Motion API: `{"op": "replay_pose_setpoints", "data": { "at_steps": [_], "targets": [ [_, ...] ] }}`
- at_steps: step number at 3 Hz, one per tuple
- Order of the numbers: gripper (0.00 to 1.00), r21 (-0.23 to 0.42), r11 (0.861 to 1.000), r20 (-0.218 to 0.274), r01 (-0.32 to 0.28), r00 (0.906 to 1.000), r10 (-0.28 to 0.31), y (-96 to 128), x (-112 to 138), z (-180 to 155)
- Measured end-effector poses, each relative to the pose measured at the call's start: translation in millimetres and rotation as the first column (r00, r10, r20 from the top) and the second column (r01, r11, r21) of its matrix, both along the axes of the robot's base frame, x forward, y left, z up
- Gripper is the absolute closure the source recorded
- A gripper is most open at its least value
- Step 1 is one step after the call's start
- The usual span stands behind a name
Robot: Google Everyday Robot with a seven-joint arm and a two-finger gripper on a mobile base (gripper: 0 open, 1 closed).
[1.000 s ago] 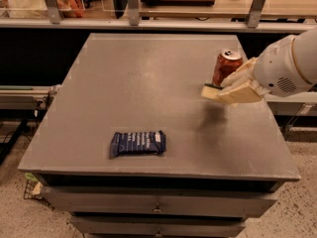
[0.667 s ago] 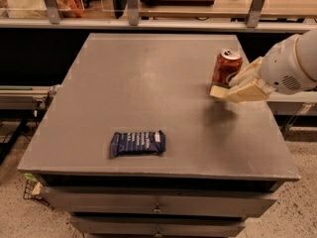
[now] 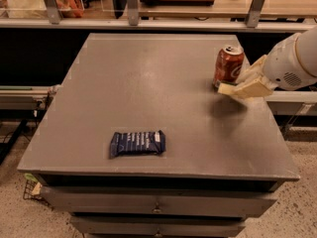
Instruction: Move sponge near coke can
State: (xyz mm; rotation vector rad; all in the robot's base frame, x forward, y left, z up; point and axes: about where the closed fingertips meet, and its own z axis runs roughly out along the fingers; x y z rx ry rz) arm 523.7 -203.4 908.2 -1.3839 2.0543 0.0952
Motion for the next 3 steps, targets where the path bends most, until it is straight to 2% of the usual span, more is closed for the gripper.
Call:
{"op": "replay_pose_setpoints", "data": {
  "at_steps": [3],
  "targets": [
    [1.0,-0.029,0.998,0.025,0.061,0.9979,-0.06,-34,16,-12]
  ]
}}
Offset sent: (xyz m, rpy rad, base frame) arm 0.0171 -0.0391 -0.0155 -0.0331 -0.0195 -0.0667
